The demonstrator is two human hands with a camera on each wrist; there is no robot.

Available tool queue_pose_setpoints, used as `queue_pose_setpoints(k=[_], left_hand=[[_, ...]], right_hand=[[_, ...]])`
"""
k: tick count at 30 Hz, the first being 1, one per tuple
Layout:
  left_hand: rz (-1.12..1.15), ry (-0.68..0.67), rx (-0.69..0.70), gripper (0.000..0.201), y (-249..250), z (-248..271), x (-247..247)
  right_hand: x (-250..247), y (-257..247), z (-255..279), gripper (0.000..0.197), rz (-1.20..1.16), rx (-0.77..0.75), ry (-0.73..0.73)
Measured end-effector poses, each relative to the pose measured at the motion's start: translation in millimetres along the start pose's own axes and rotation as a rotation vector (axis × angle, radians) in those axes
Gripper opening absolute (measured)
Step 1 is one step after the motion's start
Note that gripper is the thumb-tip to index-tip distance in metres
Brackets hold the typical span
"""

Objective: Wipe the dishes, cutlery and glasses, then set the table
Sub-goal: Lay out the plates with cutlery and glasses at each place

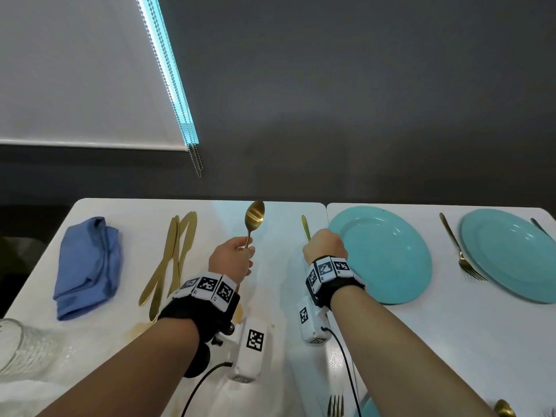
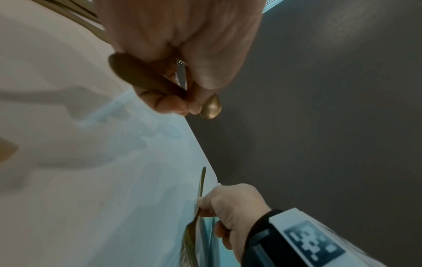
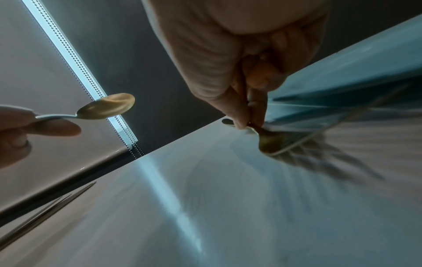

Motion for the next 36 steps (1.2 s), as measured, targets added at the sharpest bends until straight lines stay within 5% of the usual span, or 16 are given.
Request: queue_pose_setpoints(k=[27, 30, 34, 36], left_hand=[[-0.056, -0.033, 0.017, 0.030, -1.0, -6.3, 2.0], [-0.096, -0.055, 0.018, 0.029, 2.5, -0.7, 6.7], [-0.261, -0.114, 0.060, 0.025, 15.9, 17.6, 24.1], [-0.375, -0.152, 0.104, 0.041, 23.7, 29.1, 40.4]], right_hand=[[-17.3, -18.6, 0.9, 0.025, 0.172, -0.116, 0.049], [-29.6, -43.0, 10.6, 0.020, 0.170, -0.299, 0.057], [-44.9, -84.9, 45.0, 0.029, 0.168, -0.751, 0.054], [-43.9, -85.3, 58.0, 0.028, 0.272, -0.851, -0.046]])
Point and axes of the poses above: each hand's wrist, its own z-axis away from the middle knuckle, its own x-axis out of the palm, y = z × x, the point moved 9 cm from there along -z, towards the middle knuckle, and after that the axes turned 15 degrees about -x, right-handed, at the moved point
